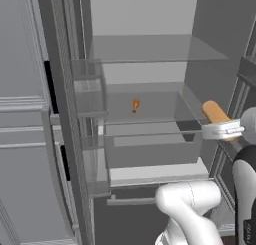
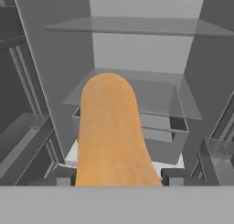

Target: Place one squash and one chicken drumstick in each tupperware on the nearby counter, to pack two identical lunches.

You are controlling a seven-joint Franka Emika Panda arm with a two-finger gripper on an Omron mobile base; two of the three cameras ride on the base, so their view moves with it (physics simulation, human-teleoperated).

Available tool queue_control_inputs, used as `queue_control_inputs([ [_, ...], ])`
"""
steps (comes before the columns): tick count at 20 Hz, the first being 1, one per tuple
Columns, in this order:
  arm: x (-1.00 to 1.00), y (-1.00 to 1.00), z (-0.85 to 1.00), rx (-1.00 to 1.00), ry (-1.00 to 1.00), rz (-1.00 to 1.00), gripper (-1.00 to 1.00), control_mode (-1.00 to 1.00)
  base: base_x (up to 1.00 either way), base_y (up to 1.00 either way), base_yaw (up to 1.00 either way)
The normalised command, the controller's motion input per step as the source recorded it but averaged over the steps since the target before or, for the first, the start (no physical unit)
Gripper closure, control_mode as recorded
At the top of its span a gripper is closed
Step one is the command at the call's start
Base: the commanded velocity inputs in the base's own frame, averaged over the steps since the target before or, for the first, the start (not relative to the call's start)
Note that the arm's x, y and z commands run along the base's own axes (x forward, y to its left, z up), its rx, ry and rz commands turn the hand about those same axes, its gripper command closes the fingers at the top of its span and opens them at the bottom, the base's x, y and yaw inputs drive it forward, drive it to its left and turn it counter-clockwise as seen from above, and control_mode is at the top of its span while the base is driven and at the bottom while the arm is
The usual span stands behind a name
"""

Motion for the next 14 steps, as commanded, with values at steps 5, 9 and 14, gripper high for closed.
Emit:
queue_control_inputs([
  [5, 0.0, 0.0, 0.0, 0.0, 0.0, 0.0, 1.0, 1.0, -1.0, 0.36, 0.0],
  [9, 0.0, 0.0, 0.0, 0.0, 0.0, 0.0, 1.0, 1.0, -1.0, 0.77, 0.15],
  [14, 0.0, 0.0, 0.0, 0.0, 0.0, 0.0, 1.0, 1.0, -0.78, 0.92, 0.45],
])
